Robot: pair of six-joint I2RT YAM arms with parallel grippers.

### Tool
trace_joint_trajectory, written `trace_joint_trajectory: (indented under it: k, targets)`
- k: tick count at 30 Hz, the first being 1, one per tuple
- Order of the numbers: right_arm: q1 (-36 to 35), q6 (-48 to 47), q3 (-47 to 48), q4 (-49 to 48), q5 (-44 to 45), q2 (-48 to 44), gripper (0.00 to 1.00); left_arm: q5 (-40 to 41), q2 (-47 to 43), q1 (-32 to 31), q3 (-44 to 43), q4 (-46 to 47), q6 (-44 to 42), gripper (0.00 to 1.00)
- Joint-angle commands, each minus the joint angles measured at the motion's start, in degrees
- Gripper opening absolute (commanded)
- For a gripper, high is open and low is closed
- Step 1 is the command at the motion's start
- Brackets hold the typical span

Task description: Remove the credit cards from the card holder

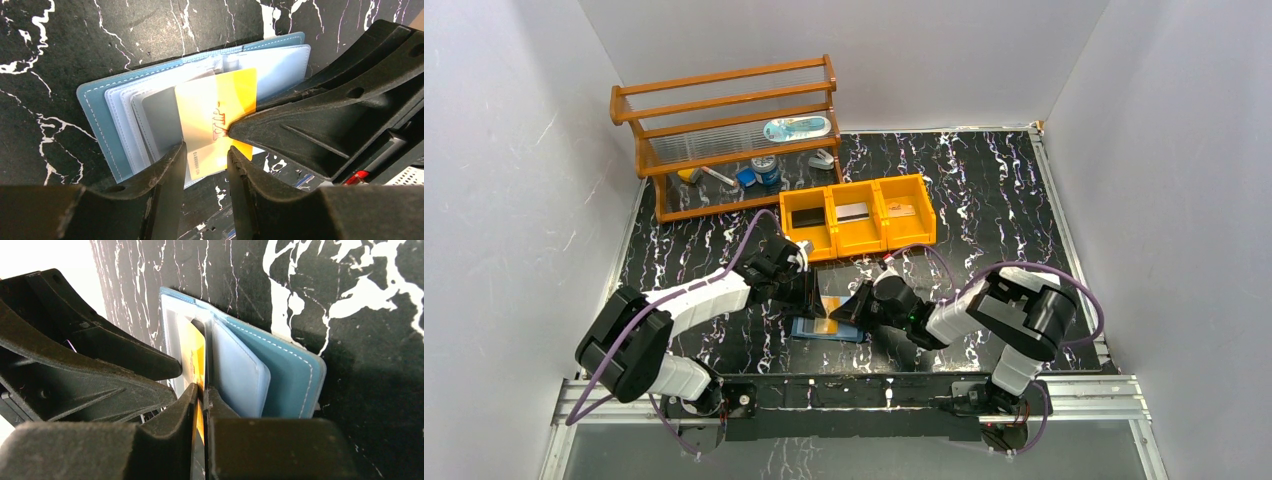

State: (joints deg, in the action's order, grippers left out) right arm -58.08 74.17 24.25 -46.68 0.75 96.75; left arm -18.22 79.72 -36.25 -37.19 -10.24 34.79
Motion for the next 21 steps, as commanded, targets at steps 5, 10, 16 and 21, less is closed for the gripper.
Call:
trace_joint_trajectory:
  k: [5,10,16,21]
  targets:
    - [0.6,-1.1,-1.9,5.0,3.1,-3.4,0.08,4.6,-1.1,-0.3,1.6,-3.9,-0.6,0.35]
    - [0.7,-1.7,-1.1,2.0,0.6,-1.8,0.21,3.6,-1.1,-0.3,1.3,-3.6,-0.7,0.35]
    - [0.7,-1.1,-0.6,-2.0,-1.2,0.6,0.30,3.1,-1.1,-0.3,1.4,-3.6,-0.9,0.35]
    - [0.7,-0.9,-0.8,0.1,-0.2,-0.1,0.18,3.2,-1.1,-0.3,1.5,-3.8,-0.8,0.34]
